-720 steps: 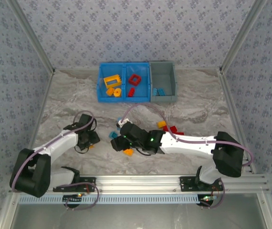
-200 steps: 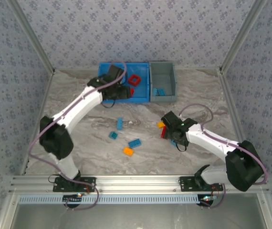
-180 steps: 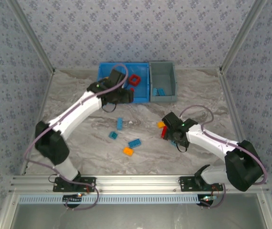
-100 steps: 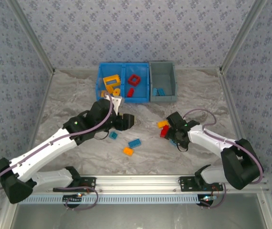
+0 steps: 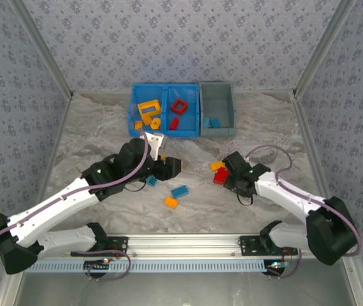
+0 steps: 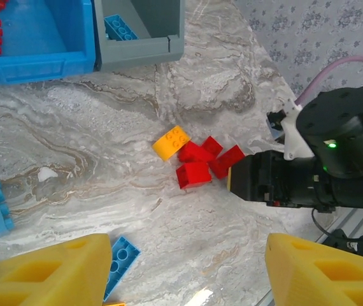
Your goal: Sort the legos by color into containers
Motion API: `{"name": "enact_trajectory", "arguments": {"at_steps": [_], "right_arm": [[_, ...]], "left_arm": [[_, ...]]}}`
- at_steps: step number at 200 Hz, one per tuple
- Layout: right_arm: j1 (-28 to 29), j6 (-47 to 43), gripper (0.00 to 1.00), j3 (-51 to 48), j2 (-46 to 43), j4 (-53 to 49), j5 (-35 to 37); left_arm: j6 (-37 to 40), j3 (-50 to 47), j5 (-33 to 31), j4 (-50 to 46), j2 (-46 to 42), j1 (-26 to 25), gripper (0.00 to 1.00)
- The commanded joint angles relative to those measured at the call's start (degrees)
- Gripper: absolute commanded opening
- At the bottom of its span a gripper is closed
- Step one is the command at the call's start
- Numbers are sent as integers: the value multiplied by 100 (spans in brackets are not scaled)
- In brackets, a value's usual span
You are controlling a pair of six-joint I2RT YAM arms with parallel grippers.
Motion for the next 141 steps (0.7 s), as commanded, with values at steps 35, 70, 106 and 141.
{"name": "enact_trajectory", "arguments": {"at_steps": [35,70,106,141], "right_arm": [[-127,-1691,42,2358,1138,-601,801],[-718,-2761,40,4511,3028,-851,880],[-1060,-3256,39,6435,4656,-1313,1078],[-1267,-3537,39,7774,5857,-1730,1279]], "left_arm": [[56,230,-789,911,424,-407,66],[257,568,-1202,1188,1106,-476,66],[256,1099,-996,1516,1883,-449,67],[212,1474,-883,1558,2343,-450,67]]}}
